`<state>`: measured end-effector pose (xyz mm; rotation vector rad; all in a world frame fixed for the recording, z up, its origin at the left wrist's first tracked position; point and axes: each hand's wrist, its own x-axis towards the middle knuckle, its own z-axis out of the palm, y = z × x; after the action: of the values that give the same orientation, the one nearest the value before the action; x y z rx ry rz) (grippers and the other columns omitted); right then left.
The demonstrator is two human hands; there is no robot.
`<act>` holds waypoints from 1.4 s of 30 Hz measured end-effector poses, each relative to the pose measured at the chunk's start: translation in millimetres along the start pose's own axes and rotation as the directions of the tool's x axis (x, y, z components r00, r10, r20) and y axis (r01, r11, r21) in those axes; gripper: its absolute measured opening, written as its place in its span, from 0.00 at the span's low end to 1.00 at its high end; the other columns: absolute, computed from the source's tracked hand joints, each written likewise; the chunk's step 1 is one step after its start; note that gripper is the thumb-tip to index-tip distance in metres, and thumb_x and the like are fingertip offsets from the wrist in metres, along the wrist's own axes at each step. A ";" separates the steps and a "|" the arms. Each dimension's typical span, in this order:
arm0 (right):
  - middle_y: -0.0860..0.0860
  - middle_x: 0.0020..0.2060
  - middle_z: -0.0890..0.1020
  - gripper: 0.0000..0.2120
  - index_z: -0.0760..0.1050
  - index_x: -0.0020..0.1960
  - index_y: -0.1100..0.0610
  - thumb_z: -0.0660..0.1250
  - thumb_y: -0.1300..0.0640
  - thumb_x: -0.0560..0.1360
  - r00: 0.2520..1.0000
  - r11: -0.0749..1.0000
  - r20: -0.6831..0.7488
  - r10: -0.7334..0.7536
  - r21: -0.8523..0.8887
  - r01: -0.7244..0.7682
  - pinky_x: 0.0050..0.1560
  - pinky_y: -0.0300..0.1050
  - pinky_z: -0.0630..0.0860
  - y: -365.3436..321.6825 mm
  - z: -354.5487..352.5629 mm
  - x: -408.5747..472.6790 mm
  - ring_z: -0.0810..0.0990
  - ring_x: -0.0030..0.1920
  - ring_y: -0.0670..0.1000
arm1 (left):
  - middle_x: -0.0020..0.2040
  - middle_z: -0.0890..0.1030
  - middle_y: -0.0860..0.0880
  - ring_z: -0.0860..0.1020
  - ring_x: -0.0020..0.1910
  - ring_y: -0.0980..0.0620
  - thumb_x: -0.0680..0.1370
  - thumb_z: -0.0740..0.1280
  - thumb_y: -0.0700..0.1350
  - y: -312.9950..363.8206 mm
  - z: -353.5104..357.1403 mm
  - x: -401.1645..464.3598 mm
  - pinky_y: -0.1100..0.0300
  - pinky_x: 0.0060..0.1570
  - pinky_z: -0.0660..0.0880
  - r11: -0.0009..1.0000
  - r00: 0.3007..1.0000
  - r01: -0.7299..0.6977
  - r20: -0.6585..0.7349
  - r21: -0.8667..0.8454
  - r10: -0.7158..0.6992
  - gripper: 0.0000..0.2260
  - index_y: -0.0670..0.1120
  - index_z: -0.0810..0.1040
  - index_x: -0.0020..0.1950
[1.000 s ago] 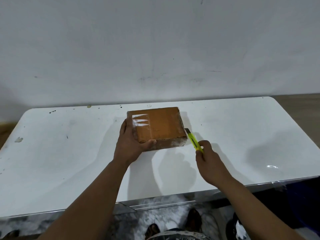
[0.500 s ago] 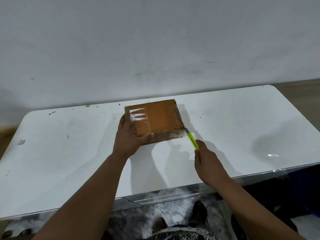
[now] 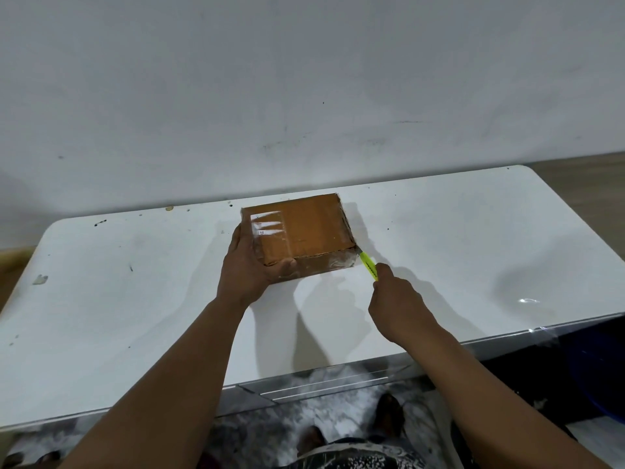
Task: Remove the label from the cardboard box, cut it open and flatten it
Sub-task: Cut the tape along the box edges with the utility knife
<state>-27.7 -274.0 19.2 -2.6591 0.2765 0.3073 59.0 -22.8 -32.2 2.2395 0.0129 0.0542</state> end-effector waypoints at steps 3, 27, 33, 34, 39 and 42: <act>0.52 0.37 0.71 0.11 0.65 0.62 0.58 0.54 0.62 0.80 1.000 1.000 0.028 0.014 -0.019 -0.014 0.36 0.46 0.67 -4.1 -5.4 0.3 0.74 0.38 0.58 | 0.79 0.64 0.52 0.67 0.76 0.50 0.64 0.82 0.62 -0.7 0.2 0.5 0.50 0.73 0.69 1.000 1.000 0.007 -0.005 -0.011 -0.007 0.60 0.58 0.45 0.84; 0.52 0.36 0.71 0.03 0.63 0.51 0.56 0.54 0.62 0.78 0.987 0.999 0.156 0.036 -0.010 -0.035 0.28 0.43 0.60 -13.6 -15.0 7.6 0.71 0.33 0.52 | 0.78 0.65 0.52 0.66 0.76 0.50 0.64 0.82 0.61 -3.5 2.8 7.4 0.54 0.71 0.67 1.000 1.000 -0.006 -0.024 -0.015 0.005 0.60 0.55 0.46 0.84; 0.57 0.49 0.76 0.12 0.66 0.60 0.59 0.54 0.63 0.77 0.976 0.988 0.194 0.097 -0.138 -0.071 0.40 0.46 0.69 -12.0 -6.8 -3.5 0.76 0.45 0.57 | 0.79 0.64 0.51 0.66 0.77 0.50 0.66 0.82 0.59 -3.1 3.3 8.4 0.59 0.68 0.65 0.999 1.000 -0.014 -0.025 -0.034 0.013 0.59 0.55 0.45 0.84; 0.57 0.50 0.77 0.14 0.66 0.62 0.59 0.54 0.63 0.77 0.974 0.988 0.198 0.110 -0.133 -0.085 0.41 0.47 0.69 -7.9 -1.6 -4.3 0.77 0.46 0.58 | 0.79 0.64 0.51 0.66 0.76 0.50 0.66 0.82 0.58 -3.0 3.4 8.4 0.60 0.68 0.64 0.999 1.000 -0.010 -0.023 -0.033 0.010 0.59 0.55 0.45 0.85; 0.58 0.45 0.78 0.15 0.64 0.66 0.57 0.54 0.58 0.80 0.997 0.999 0.058 0.047 -0.005 -0.047 0.40 0.48 0.71 9.5 16.1 -10.8 0.79 0.43 0.61 | 0.77 0.66 0.51 0.68 0.75 0.50 0.64 0.82 0.62 -2.8 2.2 9.2 0.59 0.69 0.66 0.999 0.999 -0.034 -0.011 -0.035 0.034 0.60 0.54 0.46 0.85; 0.59 0.46 0.79 0.16 0.62 0.69 0.55 0.54 0.56 0.81 0.999 0.997 -0.032 -0.003 0.074 0.005 0.41 0.49 0.71 8.7 14.0 -12.8 0.78 0.44 0.62 | 0.77 0.66 0.51 0.69 0.74 0.50 0.64 0.81 0.63 -4.4 1.7 9.4 0.59 0.68 0.67 0.999 0.999 -0.034 -0.008 -0.040 0.034 0.60 0.54 0.46 0.85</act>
<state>-44.4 -273.5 6.7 -2.5935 0.2874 0.2488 68.6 -21.1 -36.4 2.1999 -0.0225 0.0804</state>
